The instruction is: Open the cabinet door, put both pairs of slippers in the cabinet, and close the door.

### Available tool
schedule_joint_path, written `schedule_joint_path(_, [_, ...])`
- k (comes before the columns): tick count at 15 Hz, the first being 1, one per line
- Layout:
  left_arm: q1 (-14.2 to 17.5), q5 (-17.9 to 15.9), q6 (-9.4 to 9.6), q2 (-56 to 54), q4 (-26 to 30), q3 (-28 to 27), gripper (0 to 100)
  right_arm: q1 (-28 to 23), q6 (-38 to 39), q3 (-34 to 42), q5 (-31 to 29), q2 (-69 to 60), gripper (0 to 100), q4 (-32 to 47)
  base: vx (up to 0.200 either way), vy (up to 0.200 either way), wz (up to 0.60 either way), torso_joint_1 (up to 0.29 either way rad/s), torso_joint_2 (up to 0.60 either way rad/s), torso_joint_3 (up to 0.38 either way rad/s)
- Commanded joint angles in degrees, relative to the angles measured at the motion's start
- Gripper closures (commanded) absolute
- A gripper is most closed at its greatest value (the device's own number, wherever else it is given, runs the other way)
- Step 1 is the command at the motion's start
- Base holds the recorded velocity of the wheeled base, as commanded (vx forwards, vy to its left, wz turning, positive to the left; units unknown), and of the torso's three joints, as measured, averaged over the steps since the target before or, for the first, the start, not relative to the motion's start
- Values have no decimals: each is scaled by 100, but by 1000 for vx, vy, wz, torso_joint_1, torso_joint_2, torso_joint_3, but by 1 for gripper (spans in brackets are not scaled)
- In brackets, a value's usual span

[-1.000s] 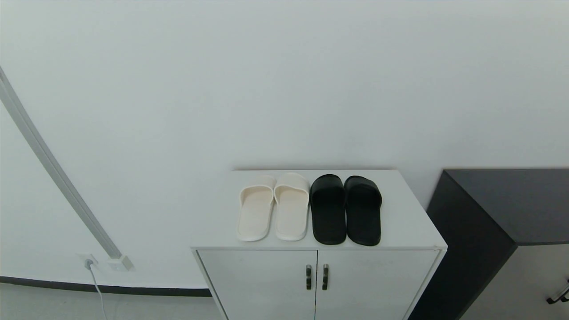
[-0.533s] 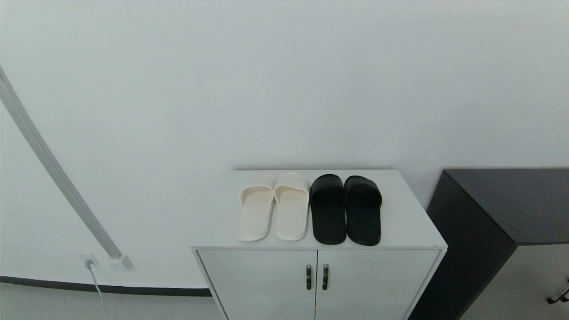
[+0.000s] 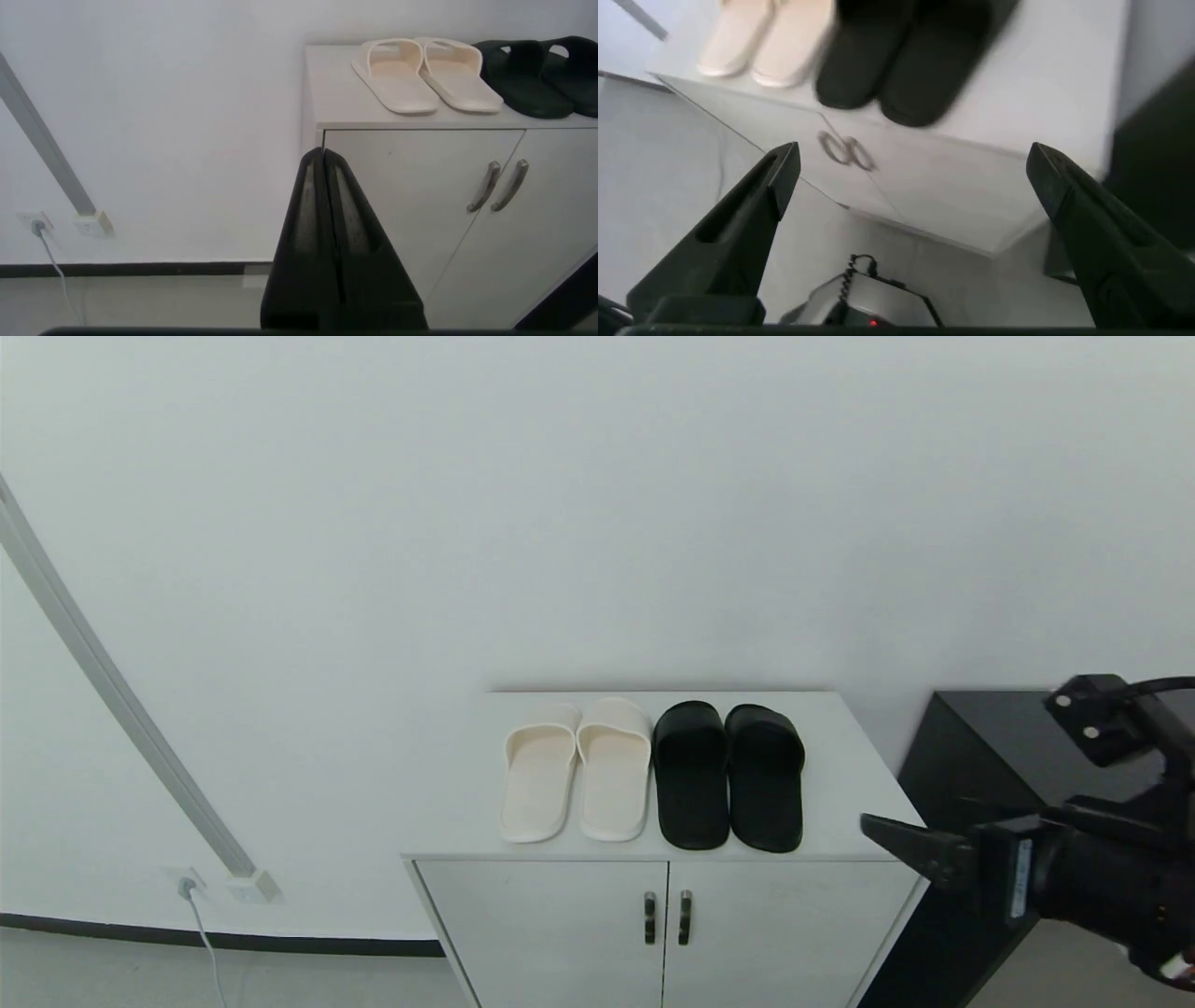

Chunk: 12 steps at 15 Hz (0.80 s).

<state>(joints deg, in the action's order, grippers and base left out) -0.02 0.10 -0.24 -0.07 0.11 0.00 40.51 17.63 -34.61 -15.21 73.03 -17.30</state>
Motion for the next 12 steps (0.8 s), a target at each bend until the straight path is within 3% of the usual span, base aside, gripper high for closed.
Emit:
schedule_joint_path(1, [2,-1,-2,7,-2,0,100,572,259,-441,-403,1152,0,-274,0,0,0,0,0,0])
schedule_joint_path(5, [2,-19,7,7,-2,0,100,695,487,-1022,-1098,2523,0,-828,0,0,0,0,0,0])
schedule_joint_path(12, [2,-36,-2,7,-2,0,100,388,408,-2463,-2363,4377,0,-1487,0,0,0,0,0,0])
